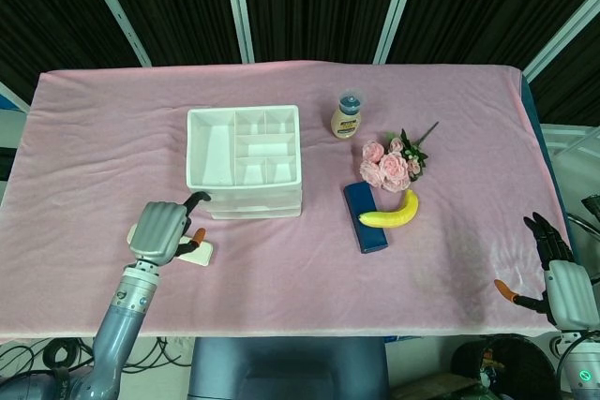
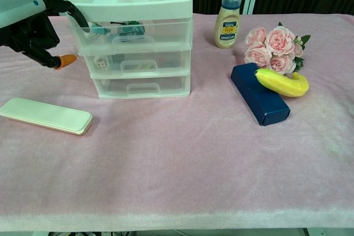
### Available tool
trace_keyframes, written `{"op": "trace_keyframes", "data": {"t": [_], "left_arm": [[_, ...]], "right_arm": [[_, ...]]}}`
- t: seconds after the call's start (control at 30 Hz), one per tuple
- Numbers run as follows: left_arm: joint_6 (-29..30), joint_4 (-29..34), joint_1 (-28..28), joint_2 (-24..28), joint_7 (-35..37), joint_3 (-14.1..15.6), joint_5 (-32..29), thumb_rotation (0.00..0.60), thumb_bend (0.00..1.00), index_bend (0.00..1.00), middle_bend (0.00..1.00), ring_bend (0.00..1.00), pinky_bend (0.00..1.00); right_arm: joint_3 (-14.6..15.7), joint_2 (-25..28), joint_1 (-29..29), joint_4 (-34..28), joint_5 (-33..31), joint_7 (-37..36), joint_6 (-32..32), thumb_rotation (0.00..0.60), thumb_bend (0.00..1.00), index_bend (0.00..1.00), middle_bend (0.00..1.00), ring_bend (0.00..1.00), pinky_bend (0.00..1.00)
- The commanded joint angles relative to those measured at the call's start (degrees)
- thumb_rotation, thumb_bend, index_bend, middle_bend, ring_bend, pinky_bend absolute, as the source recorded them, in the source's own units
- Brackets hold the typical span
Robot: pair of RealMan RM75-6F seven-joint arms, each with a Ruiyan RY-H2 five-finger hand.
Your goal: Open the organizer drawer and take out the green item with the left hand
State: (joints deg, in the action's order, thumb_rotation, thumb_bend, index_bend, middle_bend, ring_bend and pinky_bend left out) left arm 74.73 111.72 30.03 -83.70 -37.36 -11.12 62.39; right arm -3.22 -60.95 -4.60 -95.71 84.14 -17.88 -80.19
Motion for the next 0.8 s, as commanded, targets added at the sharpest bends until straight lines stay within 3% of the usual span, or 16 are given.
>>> {"op": "trace_keyframes", "data": {"t": [0.03, 0.2, 0.8], "left_arm": [[-0.2, 0.3, 0.1, 0.3, 0.0, 0.2, -0.3, 0.6, 0.35, 0.45, 1.0, 0.95, 0.93], [-0.5, 1.2, 0.1, 1.2, 1.0, 0.0, -0.9, 0.6, 0.35, 0.53, 1.0, 0.96, 0.94], [-3.5, 6.8, 0.4, 7.2, 0.7, 2.8, -2.7, 0.6, 0.35, 0.58, 1.0, 0.96, 0.94]], "right_arm": [[0.0, 0.0, 0.0, 0.0, 0.0, 0.0, 0.0, 0.6, 0.08, 0.0, 0.0, 0.0, 0.12], [0.0, 0.0, 0.0, 0.0, 0.0, 0.0, 0.0, 0.6, 0.08, 0.0, 0.0, 0.0, 0.12], [-0.1, 0.0, 0.0, -0.1, -0.1, 0.2, -0.1, 0.6, 0.08, 0.0, 0.0, 0.0, 0.12]]}}
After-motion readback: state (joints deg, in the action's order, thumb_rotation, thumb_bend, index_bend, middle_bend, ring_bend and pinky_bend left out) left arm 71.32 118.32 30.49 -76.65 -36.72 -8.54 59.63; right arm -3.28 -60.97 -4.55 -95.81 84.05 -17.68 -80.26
